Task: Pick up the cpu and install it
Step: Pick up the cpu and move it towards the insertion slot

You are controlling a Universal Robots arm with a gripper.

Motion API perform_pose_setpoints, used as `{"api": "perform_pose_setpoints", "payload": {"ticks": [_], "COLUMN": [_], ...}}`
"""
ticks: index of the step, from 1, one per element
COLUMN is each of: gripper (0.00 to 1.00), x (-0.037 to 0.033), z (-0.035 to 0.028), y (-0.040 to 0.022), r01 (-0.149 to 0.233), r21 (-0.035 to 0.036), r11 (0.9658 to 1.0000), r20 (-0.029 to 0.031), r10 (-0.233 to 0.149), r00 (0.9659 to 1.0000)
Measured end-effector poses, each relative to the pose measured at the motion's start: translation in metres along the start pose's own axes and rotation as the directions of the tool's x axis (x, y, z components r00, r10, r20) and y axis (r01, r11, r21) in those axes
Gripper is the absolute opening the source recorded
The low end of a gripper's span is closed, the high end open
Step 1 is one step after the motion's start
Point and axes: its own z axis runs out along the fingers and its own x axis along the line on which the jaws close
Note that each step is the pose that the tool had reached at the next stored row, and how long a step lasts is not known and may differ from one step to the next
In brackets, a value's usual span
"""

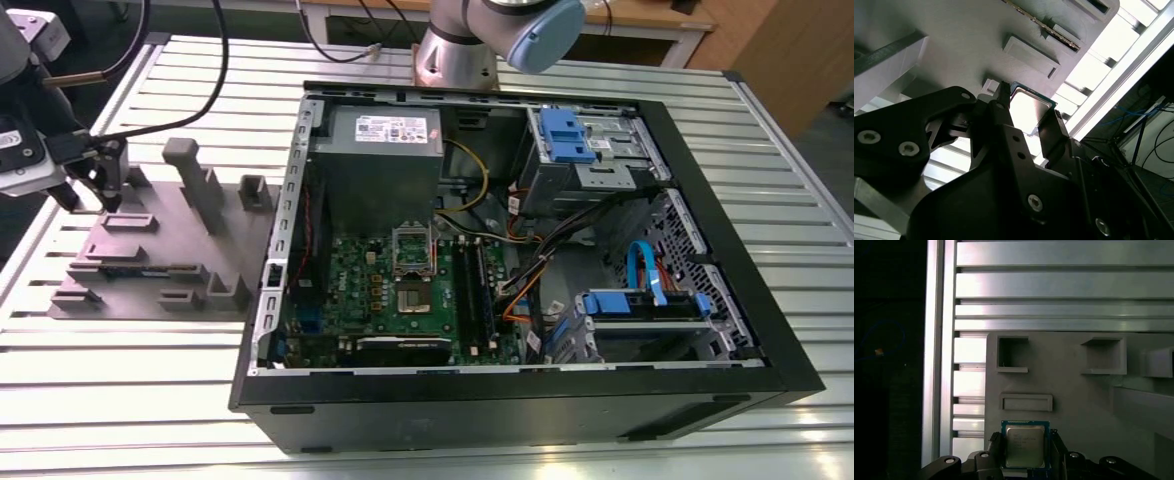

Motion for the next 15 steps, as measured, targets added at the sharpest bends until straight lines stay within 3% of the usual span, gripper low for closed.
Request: {"api": "perform_pose_setpoints", "payload": {"ticks": [15], "gripper": [0.47], "x": [0.0001], "z": [-0.0036], "y": [0.0002], "r01": [0.000], "r21": [0.0000], "r11": [1.0000], "r20": [0.0000], "r10": [0.000], "r00": [1.0000]}}
